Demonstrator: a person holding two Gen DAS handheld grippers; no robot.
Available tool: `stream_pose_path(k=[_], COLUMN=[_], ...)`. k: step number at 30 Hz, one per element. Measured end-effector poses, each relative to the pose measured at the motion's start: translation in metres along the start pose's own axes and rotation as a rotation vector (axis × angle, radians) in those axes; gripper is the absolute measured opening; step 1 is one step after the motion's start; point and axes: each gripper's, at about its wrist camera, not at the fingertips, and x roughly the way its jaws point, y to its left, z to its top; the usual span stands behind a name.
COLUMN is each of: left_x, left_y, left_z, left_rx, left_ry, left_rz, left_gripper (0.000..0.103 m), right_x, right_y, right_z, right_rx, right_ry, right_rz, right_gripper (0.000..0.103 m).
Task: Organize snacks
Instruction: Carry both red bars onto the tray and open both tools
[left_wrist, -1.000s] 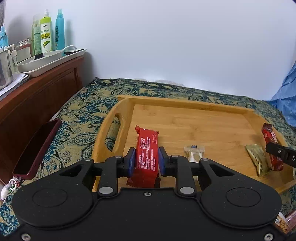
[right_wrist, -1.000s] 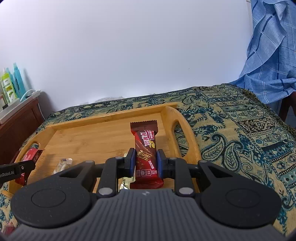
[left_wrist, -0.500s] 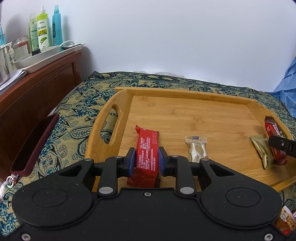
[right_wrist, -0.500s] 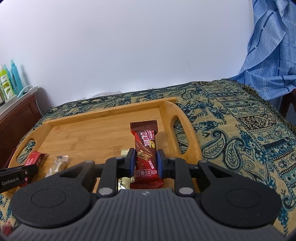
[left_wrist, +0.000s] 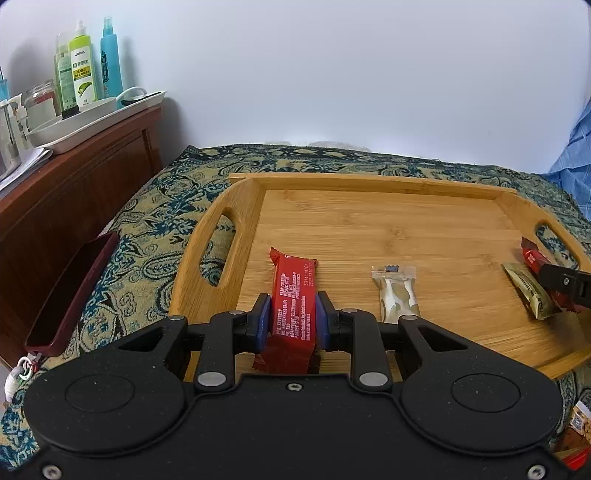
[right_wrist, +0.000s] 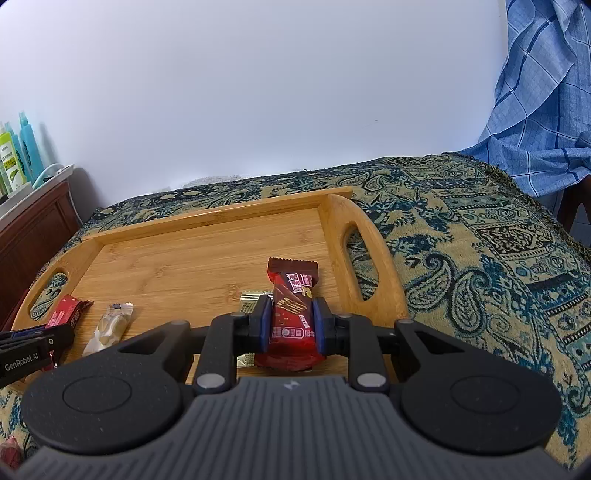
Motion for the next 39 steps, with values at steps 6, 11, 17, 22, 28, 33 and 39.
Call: stream_pose_path(k=[6,11,17,22,28,33,39], left_x=[0.0,0.0,0.001,-0.001,-0.008,-0.014,-0.026], left_y=[0.0,0.0,0.0,-0.001,-0.001,-0.003,-0.004], left_z=[0.0,0.0,0.0,0.0,0.001,0.001,-0.002], left_rx=[0.0,0.001,0.001,0.008,0.012,0.019,0.028], left_ry=[0.0,0.0,0.007,0.002,-0.019,-0.031,-0.049], left_rz=[0.0,0.0,-0.003,-0.006,-0.008,-0.012,-0.025], left_gripper=[0.024,0.024,0.024,0.025,0.027,0.033,0.045], right_x=[0.0,0.001,0.0,-0.002,-0.008,-0.011,-0.019], right_y=[-0.001,-0.001,0.0,0.002,0.003,0.005,0.005], right_z=[0.001,0.001,0.0,0.0,0.001,0.0,-0.001], right_rx=[0.001,0.001,0.001,-0.008,-0.018,-0.024,-0.023], right_ry=[0.0,0.0,0.0,-0.008,-0.032,-0.039,-0.057], right_rz=[0.001,0.001,0.005,0.004,0.012,0.018,0.027], right_gripper=[0.028,0.029,0.033,0.039,0.054,0.057,0.06])
